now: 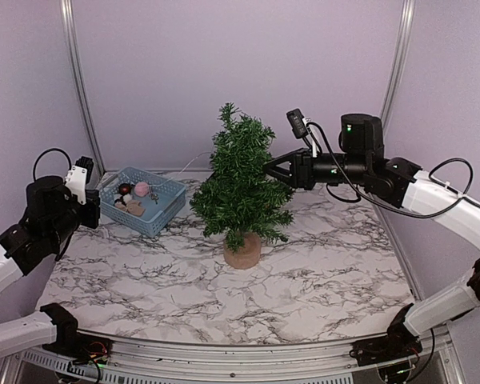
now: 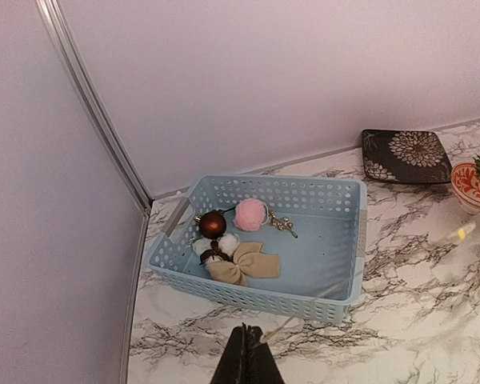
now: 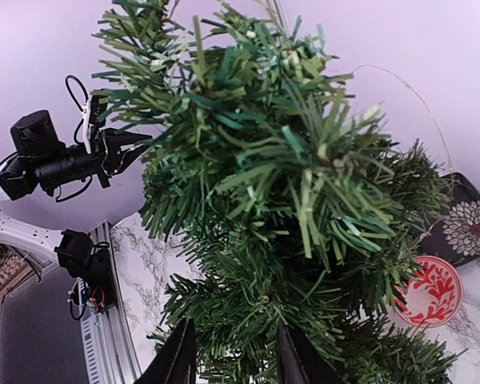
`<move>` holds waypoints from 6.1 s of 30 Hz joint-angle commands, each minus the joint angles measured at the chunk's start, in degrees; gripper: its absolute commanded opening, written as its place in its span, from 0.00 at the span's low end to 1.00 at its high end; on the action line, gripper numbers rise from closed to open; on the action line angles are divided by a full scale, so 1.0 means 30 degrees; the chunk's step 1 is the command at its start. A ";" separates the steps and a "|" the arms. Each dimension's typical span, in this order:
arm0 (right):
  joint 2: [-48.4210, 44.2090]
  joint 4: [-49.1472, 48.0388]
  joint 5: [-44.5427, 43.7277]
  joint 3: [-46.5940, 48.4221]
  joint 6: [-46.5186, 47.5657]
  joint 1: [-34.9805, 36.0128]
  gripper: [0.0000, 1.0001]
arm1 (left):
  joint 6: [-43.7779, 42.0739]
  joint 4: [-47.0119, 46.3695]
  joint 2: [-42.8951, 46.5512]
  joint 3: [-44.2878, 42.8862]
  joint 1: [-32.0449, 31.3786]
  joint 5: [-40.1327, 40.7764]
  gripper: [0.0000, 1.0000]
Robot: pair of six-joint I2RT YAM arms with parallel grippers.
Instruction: Decorate the small christmas tree
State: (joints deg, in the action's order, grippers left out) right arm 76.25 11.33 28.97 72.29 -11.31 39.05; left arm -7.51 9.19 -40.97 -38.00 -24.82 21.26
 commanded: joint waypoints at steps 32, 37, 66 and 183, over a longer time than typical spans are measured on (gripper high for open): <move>0.3618 0.0719 -0.2859 0.6049 0.6656 0.4632 0.53 | -0.2146 0.2456 0.3650 -0.1594 -0.0049 -0.5829 0.00; 0.3273 0.0746 -0.2681 0.6126 0.6787 0.4672 0.56 | -0.2303 0.2083 0.2694 -0.3095 -0.0051 -0.7632 0.00; 0.0897 0.0109 -0.0646 0.4463 0.4903 0.4665 0.76 | -0.6821 -0.1015 -0.8385 -1.2689 -0.7706 -0.4917 0.00; -0.0017 0.0911 -0.7366 0.5543 0.5305 0.5133 0.00 | -0.3204 -0.6729 -0.8573 -1.0386 -0.8086 -0.5645 0.00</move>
State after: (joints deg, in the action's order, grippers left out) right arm 77.65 14.17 11.09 86.41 4.56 55.83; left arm -15.59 -9.50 -64.12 -61.54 -49.54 1.21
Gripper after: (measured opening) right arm 0.006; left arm 0.001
